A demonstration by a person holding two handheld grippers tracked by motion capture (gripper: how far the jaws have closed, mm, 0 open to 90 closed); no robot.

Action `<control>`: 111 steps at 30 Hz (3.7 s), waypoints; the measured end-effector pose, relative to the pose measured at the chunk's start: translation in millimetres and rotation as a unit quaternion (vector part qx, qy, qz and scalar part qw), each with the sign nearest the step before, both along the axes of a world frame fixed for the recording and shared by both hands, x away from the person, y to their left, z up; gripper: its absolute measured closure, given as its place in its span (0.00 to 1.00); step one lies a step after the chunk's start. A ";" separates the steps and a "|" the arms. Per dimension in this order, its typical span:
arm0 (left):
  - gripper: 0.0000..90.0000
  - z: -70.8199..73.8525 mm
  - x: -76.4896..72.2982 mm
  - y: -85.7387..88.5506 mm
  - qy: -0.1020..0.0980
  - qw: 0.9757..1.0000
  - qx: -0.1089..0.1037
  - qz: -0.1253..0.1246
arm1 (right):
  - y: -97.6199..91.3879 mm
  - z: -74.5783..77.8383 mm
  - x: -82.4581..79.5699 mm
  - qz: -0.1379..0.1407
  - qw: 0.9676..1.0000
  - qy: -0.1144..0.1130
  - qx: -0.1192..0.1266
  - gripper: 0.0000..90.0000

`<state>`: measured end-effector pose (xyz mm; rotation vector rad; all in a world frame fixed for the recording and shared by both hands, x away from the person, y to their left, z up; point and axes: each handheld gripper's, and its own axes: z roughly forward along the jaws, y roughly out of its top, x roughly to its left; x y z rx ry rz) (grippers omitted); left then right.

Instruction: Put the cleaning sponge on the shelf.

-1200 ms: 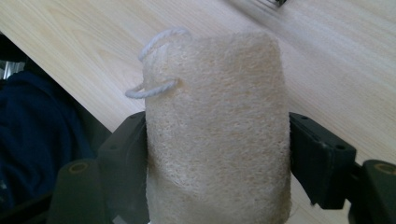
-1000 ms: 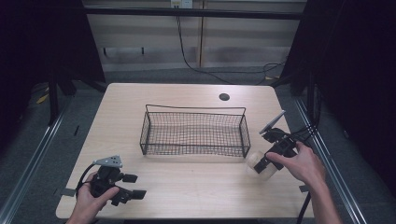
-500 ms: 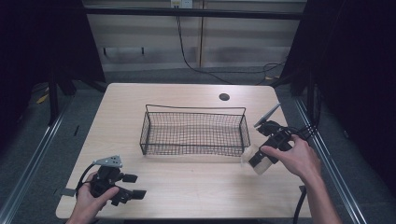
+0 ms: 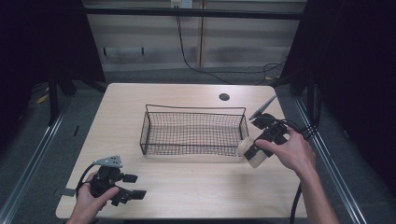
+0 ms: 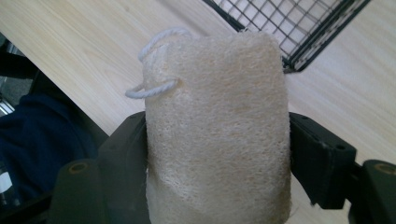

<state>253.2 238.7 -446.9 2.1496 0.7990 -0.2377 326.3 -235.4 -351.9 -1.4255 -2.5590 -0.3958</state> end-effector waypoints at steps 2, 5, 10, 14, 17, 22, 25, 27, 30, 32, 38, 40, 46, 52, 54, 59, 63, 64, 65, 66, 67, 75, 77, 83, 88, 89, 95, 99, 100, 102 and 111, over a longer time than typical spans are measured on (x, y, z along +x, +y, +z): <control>0.22 0.0 -0.1 -0.1 0.001 1.000 0.000 0.000 | 3.6 2.7 2.4 0.002 1.000 -0.002 0.000 0.30; 0.22 0.0 -0.1 -0.1 0.000 1.000 0.000 -0.001 | 9.7 5.0 6.4 0.002 1.000 -0.006 -0.003 0.30; 0.22 0.0 0.1 0.2 0.001 1.000 -0.001 -0.001 | 17.7 8.1 13.7 0.005 1.000 -0.007 -0.002 0.30; 0.22 0.0 0.1 0.1 0.001 1.000 -0.001 -0.001 | 23.0 11.1 17.9 0.006 1.000 -0.007 -0.001 0.30; 0.22 0.0 0.0 -0.1 0.001 1.000 0.000 -0.002 | 25.9 18.1 20.4 0.007 1.000 -0.016 0.008 0.30; 0.22 -0.1 0.0 -0.4 0.000 1.000 0.000 -0.001 | 31.2 24.9 24.8 0.001 1.000 -0.015 0.012 0.30; 0.22 -0.4 -0.1 -1.0 0.000 1.000 0.000 -0.001 | 33.6 25.6 28.2 -0.005 1.000 -0.014 0.009 0.30; 0.22 -0.4 -0.2 -1.1 0.001 1.000 -0.001 -0.002 | 35.0 24.1 31.3 -0.009 1.000 -0.011 0.010 0.30; 0.22 -0.1 0.0 -0.4 0.000 1.000 0.000 -0.002 | 34.8 20.9 39.2 -0.017 1.000 -0.011 0.011 0.30; 0.22 -0.3 0.4 -0.4 -0.001 1.000 0.000 -0.002 | 35.2 20.4 42.3 -0.024 1.000 -0.009 0.011 0.30; 0.22 -0.2 -0.3 -0.5 0.000 1.000 0.001 -0.001 | 40.0 24.8 51.0 -0.033 0.999 -0.015 0.003 0.30; 0.22 -0.1 -0.2 -0.1 0.000 1.000 -0.001 -0.001 | 41.4 25.3 52.5 -0.035 0.999 -0.014 -0.001 0.30; 0.22 -0.2 -0.2 -0.6 0.000 1.000 0.000 -0.001 | 43.6 19.9 64.2 -0.057 0.998 -0.007 0.000 0.30; 0.22 -0.1 -0.1 -0.3 0.000 1.000 -0.002 -0.002 | 42.8 14.3 72.9 -0.085 0.996 -0.013 -0.012 0.30; 0.22 -0.4 -0.1 -1.0 0.001 1.000 -0.001 -0.001 | 43.4 11.9 75.7 -0.096 0.995 -0.014 -0.014 0.30; 0.22 0.0 -0.1 -0.2 0.001 1.000 -0.002 -0.002 | 45.6 9.4 80.4 -0.111 0.994 -0.013 -0.010 0.30; 0.22 0.1 -0.1 -0.3 0.001 1.000 -0.003 -0.002 | 45.8 4.6 85.4 -0.134 0.991 -0.006 -0.014 0.30; 0.22 0.1 -0.1 -0.3 0.001 1.000 -0.003 -0.002 | 45.8 4.6 85.4 -0.134 0.991 -0.006 -0.014 0.30; 0.22 0.3 -0.1 0.0 0.002 1.000 -0.002 -0.003 | 46.0 1.9 86.7 -0.146 0.989 -0.003 -0.017 0.30; 0.22 0.3 -0.1 0.0 0.002 1.000 -0.002 -0.003 | 46.0 1.9 86.7 -0.146 0.989 -0.003 -0.017 0.30; 0.22 0.2 0.0 0.1 0.002 1.000 -0.003 -0.003 | 46.1 0.6 87.0 -0.152 0.988 0.001 -0.018 0.30; 0.22 -0.7 -0.1 -0.8 0.000 1.000 -0.002 -0.001 | 44.8 -16.6 89.9 -0.191 0.981 0.012 -0.033 0.30; 0.22 -0.9 0.1 -0.8 0.001 1.000 -0.002 -0.001 | 44.6 -18.9 89.9 -0.195 0.980 0.011 -0.032 0.30; 0.22 -0.5 0.0 -0.1 0.001 1.000 -0.002 0.000 | 45.1 -28.0 90.6 -0.208 0.977 0.013 -0.041 0.30; 0.22 -0.4 0.0 -0.2 0.001 1.000 0.000 0.000 | 46.0 -35.9 88.3 -0.216 0.975 0.008 -0.051 0.30; 0.22 -0.4 0.0 -0.3 0.001 1.000 -0.001 -0.001 | 46.5 -39.4 87.0 -0.221 0.974 0.008 -0.053 0.30; 0.22 0.2 -0.1 0.1 0.002 1.000 -0.002 -0.003 | 45.4 -45.4 84.8 -0.236 0.970 0.008 -0.063 0.30; 0.22 0.2 -0.2 -0.4 0.000 1.000 -0.002 -0.002 | 44.7 -49.1 82.0 -0.236 0.970 0.004 -0.065 0.30; 0.22 0.2 -0.2 -0.4 0.000 1.000 -0.002 -0.002 | 44.7 -49.1 82.0 -0.236 0.970 0.004 -0.065 0.30; 0.22 0.3 -0.4 -0.6 0.000 1.000 -0.002 -0.001 | 45.5 -51.1 80.9 -0.240 0.968 0.003 -0.070 0.30; 0.22 0.6 -0.4 -0.2 0.001 1.000 -0.002 -0.003 | 49.0 -60.6 81.3 -0.246 0.966 0.012 -0.079 0.30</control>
